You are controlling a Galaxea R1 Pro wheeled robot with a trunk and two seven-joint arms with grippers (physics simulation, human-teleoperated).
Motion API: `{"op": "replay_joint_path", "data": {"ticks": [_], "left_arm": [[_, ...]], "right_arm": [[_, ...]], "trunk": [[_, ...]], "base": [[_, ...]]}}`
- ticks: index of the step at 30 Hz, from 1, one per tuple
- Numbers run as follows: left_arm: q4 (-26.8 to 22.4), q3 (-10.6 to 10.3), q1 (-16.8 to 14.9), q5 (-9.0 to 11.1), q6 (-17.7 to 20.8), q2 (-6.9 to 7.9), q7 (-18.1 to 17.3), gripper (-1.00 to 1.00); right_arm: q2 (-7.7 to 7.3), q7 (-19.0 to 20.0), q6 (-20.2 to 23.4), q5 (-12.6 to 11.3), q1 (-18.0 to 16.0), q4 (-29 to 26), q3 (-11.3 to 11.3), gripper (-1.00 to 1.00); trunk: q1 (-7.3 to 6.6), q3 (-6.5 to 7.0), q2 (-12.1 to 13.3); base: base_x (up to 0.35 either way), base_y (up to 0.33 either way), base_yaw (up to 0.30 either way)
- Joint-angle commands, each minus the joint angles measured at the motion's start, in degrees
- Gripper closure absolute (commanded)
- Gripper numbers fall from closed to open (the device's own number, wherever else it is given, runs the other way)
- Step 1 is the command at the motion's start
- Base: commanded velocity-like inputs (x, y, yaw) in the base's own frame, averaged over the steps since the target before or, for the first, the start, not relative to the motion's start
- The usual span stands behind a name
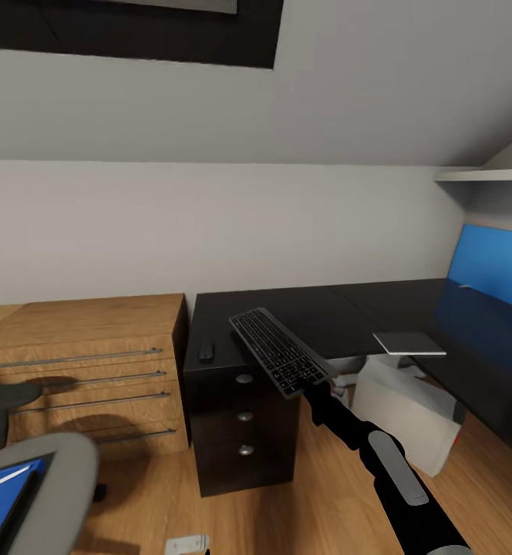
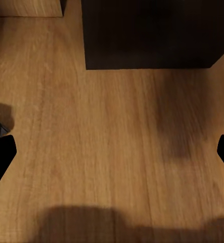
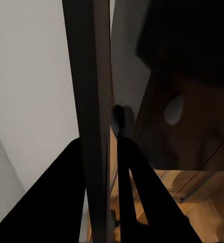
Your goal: In the bedroom, organize the workspace by keeping the computer under the desk, ensuring the monitor is on the desk, placing the keyboard on the desk next to the monitor, placing the mouse on the desk next to the keyboard, moving the folder from the swivel chair onto the desk next to the mouse, stacking the notebook on top of the folder with the pen on top of the notebook, and positioning the swivel chair next to the desk.
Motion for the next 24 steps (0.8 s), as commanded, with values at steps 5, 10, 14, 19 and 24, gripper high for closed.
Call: {"op": "replay_joint_path", "data": {"ticks": [5,10,14,19,24], "left_arm": [[-0.04,-0.31,-0.05,0.55,-0.05,0.05,0.37,-1.00],[-0.04,-0.31,-0.05,0.62,-0.05,0.05,0.41,-1.00],[-0.04,-0.31,-0.05,0.63,-0.05,0.05,0.36,-1.00],[-0.04,-0.31,-0.05,0.63,-0.05,0.05,0.36,-1.00],[-0.04,-0.31,-0.05,0.62,-0.05,0.05,0.36,-1.00]], "right_arm": [[-0.04,0.23,0.10,-0.25,-0.05,0.02,0.09,1.00],[-0.04,0.21,0.10,-0.26,-0.05,0.02,0.06,1.00],[0.02,0.20,0.10,-0.26,-0.05,2.47,0.47,1.00],[0.05,0.18,0.12,-4.37,-0.04,3.02,0.54,1.00],[-0.01,0.06,0.17,-7.52,-0.05,3.08,0.59,1.00]], "trunk": [[0.02,-0.06,-0.02],[0.02,-0.06,-0.02],[0.02,-0.06,-0.02],[0.02,-0.06,-0.02],[0.02,-0.06,-0.02]], "base": [[0.061,0.015,0.000],[0.048,0.001,0.000],[0.070,0.000,0.000],[0.002,0.000,0.000],[0.000,0.000,0.000]]}}
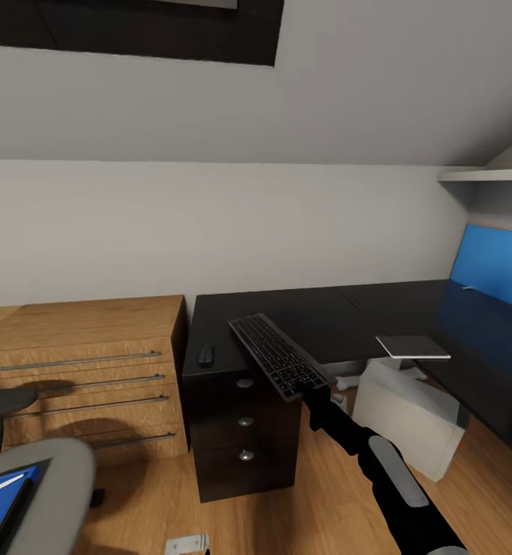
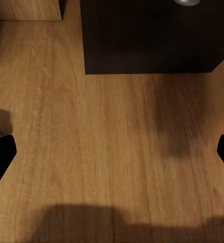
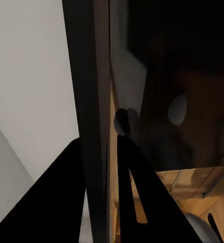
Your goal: In the bedroom, organize the workspace by keeping the computer under the desk, ensuring the monitor is on the desk, placing the keyboard on the desk next to the monitor, placing the mouse on the desk next to the keyboard, moving the folder from the swivel chair onto the desk next to the mouse, stacking the notebook on top of the folder with the pen on top of the notebook, and positioning the swivel chair next to the desk.
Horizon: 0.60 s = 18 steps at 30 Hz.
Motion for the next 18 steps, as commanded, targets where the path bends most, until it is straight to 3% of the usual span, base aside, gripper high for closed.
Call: {"op": "replay_joint_path", "data": {"ticks": [1,18], "left_arm": [[-0.04,-0.31,-0.05,0.52,-0.08,0.05,0.44,-1.00],[-0.04,-0.31,-0.05,0.47,-0.16,0.05,0.57,-1.00]], "right_arm": [[-0.06,0.26,0.06,-0.42,-0.04,0.04,0.10,1.00],[-0.08,0.24,0.07,-0.78,-0.04,0.04,0.10,1.00]], "trunk": [[-0.01,-0.06,-0.03],[-0.01,-0.06,-0.03]], "base": [[0.000,0.000,0.000],[0.137,0.039,0.000]]}}
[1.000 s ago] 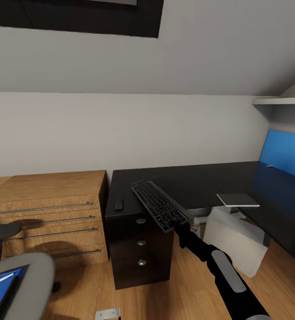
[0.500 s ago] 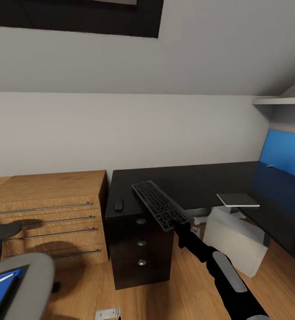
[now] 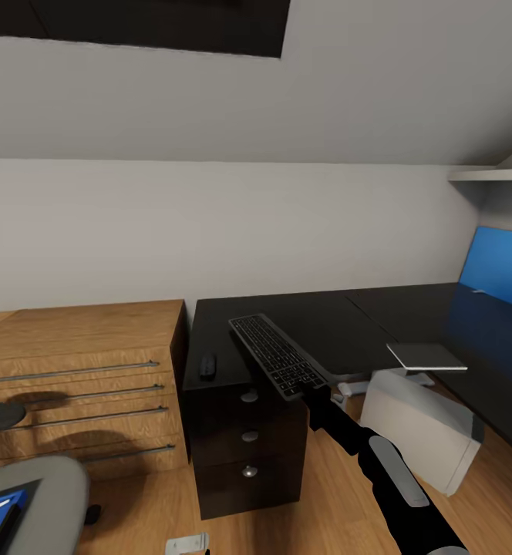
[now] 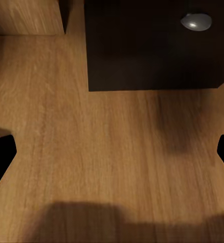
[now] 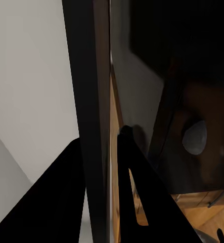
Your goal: In the bedroom, organize the workspace by keeping the computer under the desk, ensuring the monitor is on the desk, placing the keyboard on the desk next to the monitor, placing the mouse on the desk next to the keyboard, moving the folder from the swivel chair onto the desk next to the mouse, stacking the notebook on top of the folder with the pen on top of the notebook, and positioning the swivel chair next to the desk.
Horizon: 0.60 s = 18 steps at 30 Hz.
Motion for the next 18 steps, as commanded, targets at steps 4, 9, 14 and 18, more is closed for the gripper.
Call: {"op": "replay_joint_path", "data": {"ticks": [4,9,14,18], "left_arm": [[-0.04,-0.31,-0.05,0.55,-0.05,0.05,0.30,-1.00],[-0.04,-0.31,-0.05,0.55,-0.01,0.05,0.22,-1.00],[-0.04,-0.31,-0.05,0.55,-0.01,0.08,0.21,-1.00],[-0.04,-0.31,-0.05,0.55,-0.01,0.09,0.21,-1.00]], "right_arm": [[-0.05,0.27,0.06,-0.24,-0.03,0.03,0.09,1.00],[-0.05,0.25,0.06,-0.24,-0.04,0.03,0.09,1.00],[-0.05,0.12,0.06,-0.24,-0.04,0.03,0.12,1.00],[-0.05,0.04,0.06,-0.24,-0.04,-0.04,0.17,1.00]], "trunk": [[0.01,-0.06,-0.02],[0.01,-0.06,-0.02],[0.01,-0.06,-0.02],[0.01,-0.06,-0.02]], "base": [[0.073,0.009,0.000],[0.013,0.002,0.000],[0.001,0.000,0.000],[0.000,0.000,0.000]]}}
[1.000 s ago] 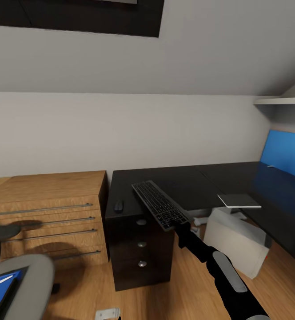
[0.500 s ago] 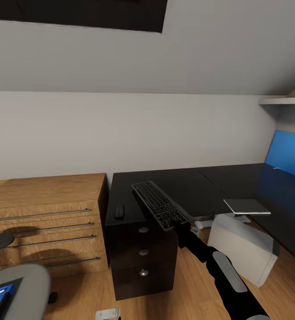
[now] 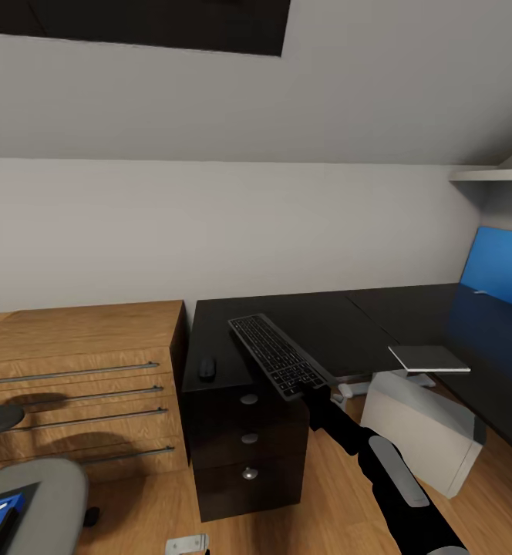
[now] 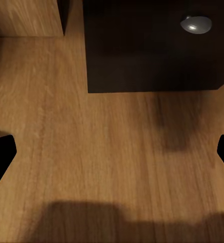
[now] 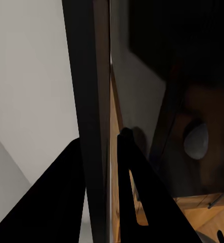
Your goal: In the bedroom, organize the workspace by keeping the computer under the desk, ensuring the monitor is on the desk, placing the keyboard on the desk next to the monitor, placing the mouse on the desk next to the keyboard, moving the folder from the swivel chair onto the desk next to the mouse, stacking the notebook on top of the folder with the pen on top of the notebook, and positioning the swivel chair next to the desk.
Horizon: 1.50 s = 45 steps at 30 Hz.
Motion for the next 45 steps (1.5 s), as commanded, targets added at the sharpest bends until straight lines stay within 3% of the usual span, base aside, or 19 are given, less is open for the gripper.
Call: {"op": "replay_joint_path", "data": {"ticks": [1,12,13,24,45], "left_arm": [[-0.04,-0.31,-0.05,0.54,-0.08,0.03,0.44,-1.00],[-0.04,-0.31,-0.05,0.54,-0.08,0.06,0.44,-1.00],[-0.04,-0.31,-0.05,0.54,-0.08,0.06,0.44,-1.00],[-0.04,-0.29,-0.05,0.55,-0.16,0.09,0.44,-1.00],[-0.04,-0.31,-0.05,0.54,-0.12,0.04,0.52,-1.00]], "right_arm": [[-0.05,0.24,0.06,-0.22,-0.04,0.02,0.10,1.00],[-0.05,0.24,0.02,-0.22,-0.04,0.01,1.91,1.00],[-0.05,0.24,0.03,-0.22,-0.04,0.01,1.94,-1.00],[-0.13,0.39,-0.03,-0.20,-0.04,0.01,2.03,-1.00],[-0.26,0.67,-0.55,0.15,-0.04,1.50,1.55,-1.00]], "trunk": [[-0.01,-0.06,-0.03],[-0.01,-0.06,-0.03],[-0.01,-0.06,-0.03],[-0.01,-0.06,-0.03],[-0.01,-0.06,-0.03]], "base": [[0.000,0.000,0.000],[0.000,0.000,0.000],[0.000,0.000,0.000],[0.000,0.000,0.000],[-0.223,-0.147,0.000]]}}
